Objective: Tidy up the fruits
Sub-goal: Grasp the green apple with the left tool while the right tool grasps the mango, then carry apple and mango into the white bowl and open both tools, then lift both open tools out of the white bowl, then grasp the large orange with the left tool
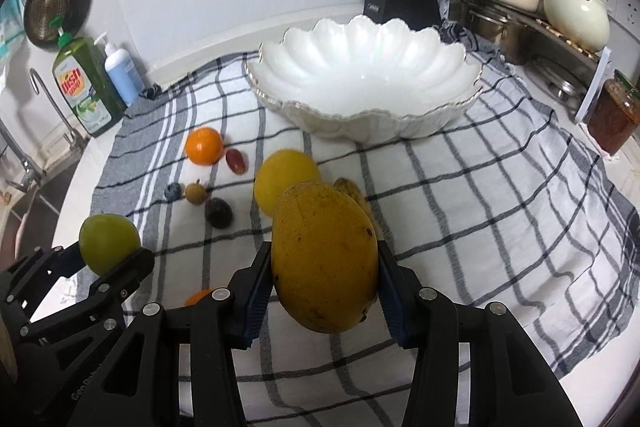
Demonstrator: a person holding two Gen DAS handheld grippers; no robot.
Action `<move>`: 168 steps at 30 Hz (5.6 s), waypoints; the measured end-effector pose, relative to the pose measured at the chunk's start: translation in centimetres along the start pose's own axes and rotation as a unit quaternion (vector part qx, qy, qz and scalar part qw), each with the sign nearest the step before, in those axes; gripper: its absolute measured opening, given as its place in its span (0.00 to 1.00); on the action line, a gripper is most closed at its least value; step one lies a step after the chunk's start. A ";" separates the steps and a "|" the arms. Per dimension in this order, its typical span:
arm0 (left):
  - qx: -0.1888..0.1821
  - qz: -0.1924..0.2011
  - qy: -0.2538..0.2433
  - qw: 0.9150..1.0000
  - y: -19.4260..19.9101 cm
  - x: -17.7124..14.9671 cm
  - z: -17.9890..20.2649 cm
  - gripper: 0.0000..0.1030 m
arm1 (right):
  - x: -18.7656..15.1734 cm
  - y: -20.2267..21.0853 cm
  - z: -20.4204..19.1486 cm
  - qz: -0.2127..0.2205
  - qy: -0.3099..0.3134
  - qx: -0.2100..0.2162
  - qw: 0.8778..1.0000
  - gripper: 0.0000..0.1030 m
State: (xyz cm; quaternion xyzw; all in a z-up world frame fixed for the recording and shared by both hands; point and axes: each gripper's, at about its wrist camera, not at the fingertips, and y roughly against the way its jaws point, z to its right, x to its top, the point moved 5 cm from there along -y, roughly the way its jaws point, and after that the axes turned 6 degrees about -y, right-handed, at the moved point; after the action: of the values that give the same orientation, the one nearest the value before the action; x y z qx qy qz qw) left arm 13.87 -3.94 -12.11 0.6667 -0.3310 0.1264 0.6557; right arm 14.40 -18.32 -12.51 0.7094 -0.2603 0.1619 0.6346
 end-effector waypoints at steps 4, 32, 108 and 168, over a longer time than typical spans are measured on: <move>-0.004 0.014 -0.006 1.000 0.6 1.4 0.5 0.46 | 0.9 0.7 0.7 0.011 -0.006 -0.001 1.000 0.48; -0.053 0.081 -0.053 0.994 -0.7 14.8 4.6 0.46 | 11.8 2.5 6.0 0.095 -0.033 -0.019 0.995 0.48; 0.035 0.067 -0.008 0.997 -2.7 15.5 0.2 1.00 | 14.4 0.9 7.0 0.134 -0.056 -0.092 0.985 0.92; -0.021 0.024 -0.021 0.999 -3.0 -3.2 5.6 0.80 | -3.4 1.2 7.7 0.060 -0.055 -0.081 0.993 0.92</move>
State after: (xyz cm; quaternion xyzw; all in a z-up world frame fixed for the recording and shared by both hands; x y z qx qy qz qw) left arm 11.84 -8.68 -17.02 0.6473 -0.3630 0.1210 0.6593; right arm 10.14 -25.40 -14.53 0.6470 -0.3486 0.1390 0.6638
